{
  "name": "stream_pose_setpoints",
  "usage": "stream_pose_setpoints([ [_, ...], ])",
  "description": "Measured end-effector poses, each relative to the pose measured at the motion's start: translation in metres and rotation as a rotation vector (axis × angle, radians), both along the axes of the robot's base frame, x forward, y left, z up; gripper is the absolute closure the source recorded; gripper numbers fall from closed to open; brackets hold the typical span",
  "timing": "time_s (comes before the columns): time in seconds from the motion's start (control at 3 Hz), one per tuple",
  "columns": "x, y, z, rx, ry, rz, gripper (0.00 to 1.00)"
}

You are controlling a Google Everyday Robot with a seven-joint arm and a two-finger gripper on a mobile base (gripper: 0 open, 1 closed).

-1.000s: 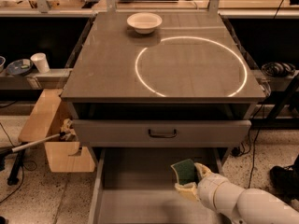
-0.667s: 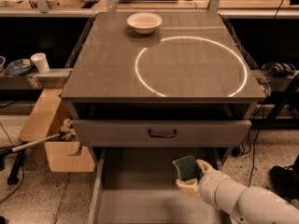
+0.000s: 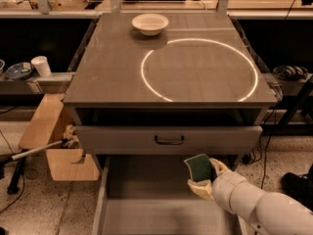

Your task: Pick sponge from middle drawer and place on counter

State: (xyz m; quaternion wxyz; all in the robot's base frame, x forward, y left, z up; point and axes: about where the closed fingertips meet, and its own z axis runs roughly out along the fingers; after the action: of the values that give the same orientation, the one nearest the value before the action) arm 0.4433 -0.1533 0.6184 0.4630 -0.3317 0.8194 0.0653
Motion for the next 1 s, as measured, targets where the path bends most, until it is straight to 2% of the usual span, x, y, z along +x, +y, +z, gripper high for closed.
stream_pose_setpoints([
  [0.33,-0.002,-0.006,0.025,-0.012,-0.031,-0.015,1.00],
  [1.0,-0.004,-0.011,0.050,-0.026,-0.069,-0.024,1.00],
])
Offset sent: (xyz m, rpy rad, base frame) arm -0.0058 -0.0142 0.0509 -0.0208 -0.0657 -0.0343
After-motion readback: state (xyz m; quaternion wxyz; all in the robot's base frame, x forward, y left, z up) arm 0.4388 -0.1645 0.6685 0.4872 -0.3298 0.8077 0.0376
